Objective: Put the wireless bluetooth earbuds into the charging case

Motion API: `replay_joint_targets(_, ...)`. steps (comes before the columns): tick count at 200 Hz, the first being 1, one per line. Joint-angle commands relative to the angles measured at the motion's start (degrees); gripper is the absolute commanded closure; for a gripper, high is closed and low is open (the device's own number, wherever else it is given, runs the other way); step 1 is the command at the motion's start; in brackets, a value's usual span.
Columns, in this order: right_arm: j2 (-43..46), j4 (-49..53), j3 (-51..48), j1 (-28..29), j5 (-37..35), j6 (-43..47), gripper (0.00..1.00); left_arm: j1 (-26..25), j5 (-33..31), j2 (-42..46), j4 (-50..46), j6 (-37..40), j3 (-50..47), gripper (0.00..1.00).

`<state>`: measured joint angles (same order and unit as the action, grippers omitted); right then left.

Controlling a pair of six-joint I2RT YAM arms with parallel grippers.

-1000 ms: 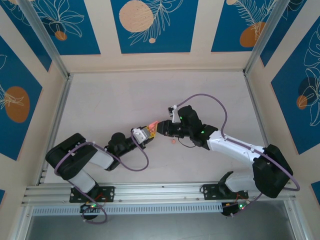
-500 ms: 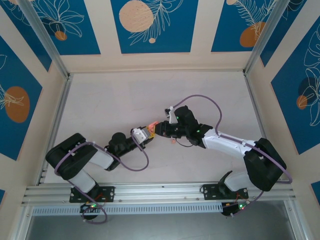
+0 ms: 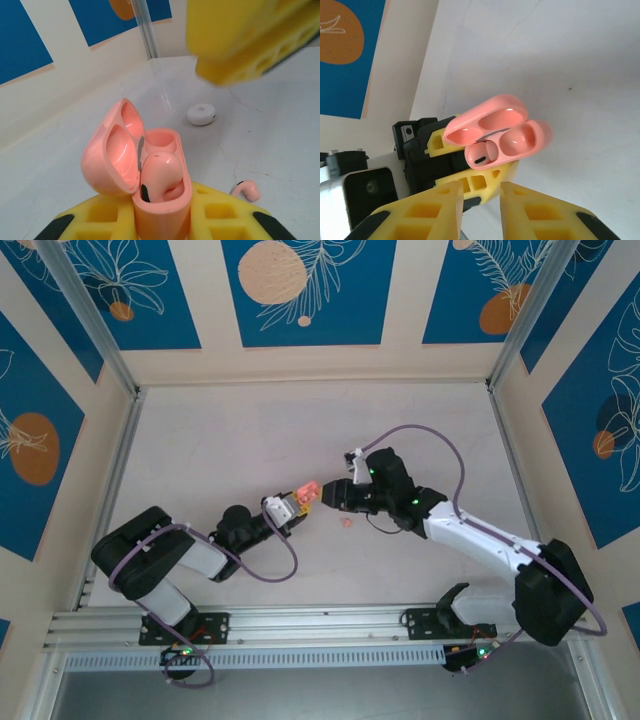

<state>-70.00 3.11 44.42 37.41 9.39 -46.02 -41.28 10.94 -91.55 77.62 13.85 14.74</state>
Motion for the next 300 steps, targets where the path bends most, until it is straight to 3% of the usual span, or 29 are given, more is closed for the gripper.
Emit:
replay_joint_targets(1, 1.8, 11.1, 2.1, -2.7, -1.3, 2.3, 0.71, -0.6, 0.3, 1.1, 3.0, -0.3, -1.1, 0.78)
replay_joint_targets(29, -2.2, 26.2, 6.1, -6.9, -2.0, 2.9, 0.7, -0.6, 0.0, 1.3, 3.0, -0.4, -1.6, 0.78)
replay_joint_targets(50, -6.9, 31.1, 7.1, -7.9, -2.0, 4.1, 0.68, -0.6, 0.0, 1.2, 3.0, -0.4, -1.6, 0.78)
replay_joint_targets(137, -20.9, 29.9, 12.9, -7.1, -1.0, 7.9, 0.56, -0.6, -1.5, 2.4, 3.0, -0.3, -2.9, 0.78)
replay_joint_targets(192, -29.7, 31.3, 20.3, -7.1, -0.9, 13.1, 0.57, -0.6, -2.8, 3.8, 3.0, 0.1, -3.9, 0.78)
replay_joint_targets(300, -38.7, 33.4, 25.6, -4.6, 1.2, 17.5, 0.58, -0.6, -4.3, 5.1, 3.0, 0.2, -5.3, 0.78)
